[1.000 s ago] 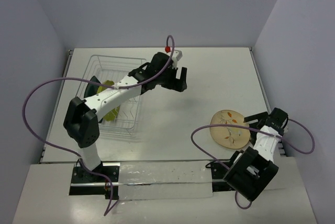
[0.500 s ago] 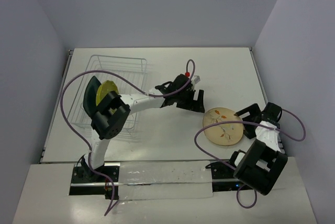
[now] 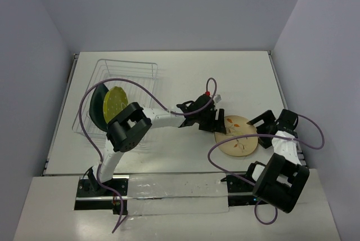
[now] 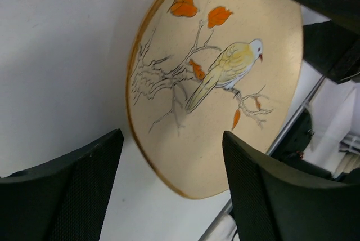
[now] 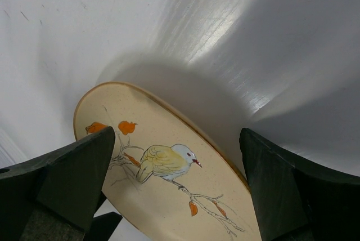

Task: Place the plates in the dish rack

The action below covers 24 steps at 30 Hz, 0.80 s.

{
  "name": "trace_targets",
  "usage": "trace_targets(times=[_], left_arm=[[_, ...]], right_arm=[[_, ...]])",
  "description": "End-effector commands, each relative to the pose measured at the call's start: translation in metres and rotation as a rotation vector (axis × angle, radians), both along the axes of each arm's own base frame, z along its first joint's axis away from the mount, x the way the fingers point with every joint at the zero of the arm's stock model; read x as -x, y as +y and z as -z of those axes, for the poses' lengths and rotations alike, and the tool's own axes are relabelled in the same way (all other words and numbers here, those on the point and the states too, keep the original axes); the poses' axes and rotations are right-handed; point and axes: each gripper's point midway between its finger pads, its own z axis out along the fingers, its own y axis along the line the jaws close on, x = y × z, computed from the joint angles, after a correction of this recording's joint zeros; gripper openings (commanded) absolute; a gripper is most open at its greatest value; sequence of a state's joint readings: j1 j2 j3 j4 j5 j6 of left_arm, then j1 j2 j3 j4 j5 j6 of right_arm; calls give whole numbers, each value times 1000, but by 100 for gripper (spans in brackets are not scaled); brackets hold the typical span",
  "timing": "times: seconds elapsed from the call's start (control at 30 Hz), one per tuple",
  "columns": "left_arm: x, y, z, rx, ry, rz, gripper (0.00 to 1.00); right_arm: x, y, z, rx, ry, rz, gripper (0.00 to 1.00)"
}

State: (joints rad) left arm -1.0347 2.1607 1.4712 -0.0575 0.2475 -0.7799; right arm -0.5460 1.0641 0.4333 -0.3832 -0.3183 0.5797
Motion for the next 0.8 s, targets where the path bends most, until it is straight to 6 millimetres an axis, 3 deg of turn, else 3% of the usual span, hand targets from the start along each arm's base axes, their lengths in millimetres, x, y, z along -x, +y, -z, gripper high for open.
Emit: trace_targets(times=[0.0, 0.17, 0.3, 0.43, 0.5, 0.63, 0.77], left_arm=[[5, -12, 15, 2, 20, -17, 77], [11, -16, 24, 35, 69, -23, 71], [20, -23, 15, 118, 93, 4, 65], [27, -35, -4, 228, 111, 58, 58], [36, -44, -29, 354, 116, 120, 58], [46, -43, -62, 465, 83, 185, 59], [45, -44, -71, 481, 59, 197, 54]], right_arm=[[19, 21, 19, -77, 83, -34, 100], [20, 26, 21, -100, 86, -50, 100], [21, 38, 24, -165, 87, -84, 100], [23, 48, 28, -214, 95, -114, 100], [23, 52, 28, -233, 93, -126, 100], [24, 54, 26, -235, 87, -136, 100], [24, 57, 24, -249, 74, -149, 100]])
